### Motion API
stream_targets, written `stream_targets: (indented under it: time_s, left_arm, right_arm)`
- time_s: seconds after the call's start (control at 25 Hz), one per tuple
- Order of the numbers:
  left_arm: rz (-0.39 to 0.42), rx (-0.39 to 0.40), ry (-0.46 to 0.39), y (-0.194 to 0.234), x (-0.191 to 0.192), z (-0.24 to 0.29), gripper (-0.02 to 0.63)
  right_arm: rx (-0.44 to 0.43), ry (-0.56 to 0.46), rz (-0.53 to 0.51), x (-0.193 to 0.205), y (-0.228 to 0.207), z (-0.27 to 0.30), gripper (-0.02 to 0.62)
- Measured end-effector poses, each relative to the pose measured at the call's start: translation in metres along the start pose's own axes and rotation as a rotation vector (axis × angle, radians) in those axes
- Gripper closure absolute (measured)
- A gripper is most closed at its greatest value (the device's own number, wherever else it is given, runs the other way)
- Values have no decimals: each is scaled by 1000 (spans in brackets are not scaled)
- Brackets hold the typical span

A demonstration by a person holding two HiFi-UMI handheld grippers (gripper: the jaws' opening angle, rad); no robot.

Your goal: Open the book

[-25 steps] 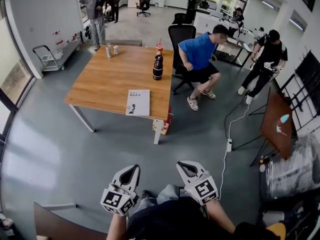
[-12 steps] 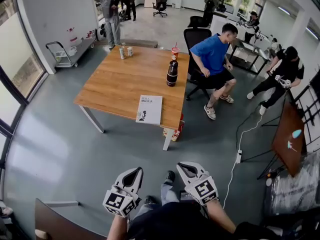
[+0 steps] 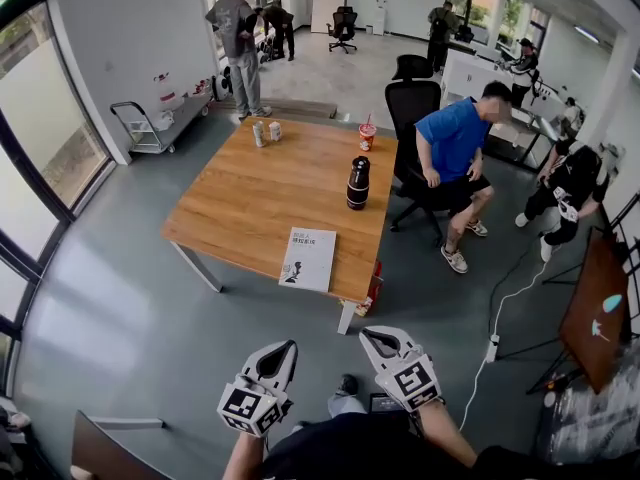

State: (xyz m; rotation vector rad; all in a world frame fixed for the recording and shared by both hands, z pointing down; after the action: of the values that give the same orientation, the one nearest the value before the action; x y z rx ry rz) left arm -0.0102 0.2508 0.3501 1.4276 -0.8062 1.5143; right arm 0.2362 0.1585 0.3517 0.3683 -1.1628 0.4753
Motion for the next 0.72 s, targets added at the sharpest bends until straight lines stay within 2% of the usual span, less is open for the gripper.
stream_targets:
  time_s: [0.36,0.72]
  left_arm:
    - [25,23,5,9,-10,65,607]
    - [30,14,11,2,-14,103,607]
  right_arm:
    - [49,9,11,6,-63,10,607]
    - [40,9,6,10,-101,12,607]
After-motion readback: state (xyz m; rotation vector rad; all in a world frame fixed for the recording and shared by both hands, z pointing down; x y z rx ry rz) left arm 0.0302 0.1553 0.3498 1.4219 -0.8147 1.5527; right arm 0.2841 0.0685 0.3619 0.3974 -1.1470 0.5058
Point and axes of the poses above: the fingertips, and each gripper's own axes: z forward along the fingers, y to its left, x out of its underside, the point moved 10 cm from there along -z, backward along the fingers, and after that the axes turned 7 degrees about z, right-handed, at the moved point
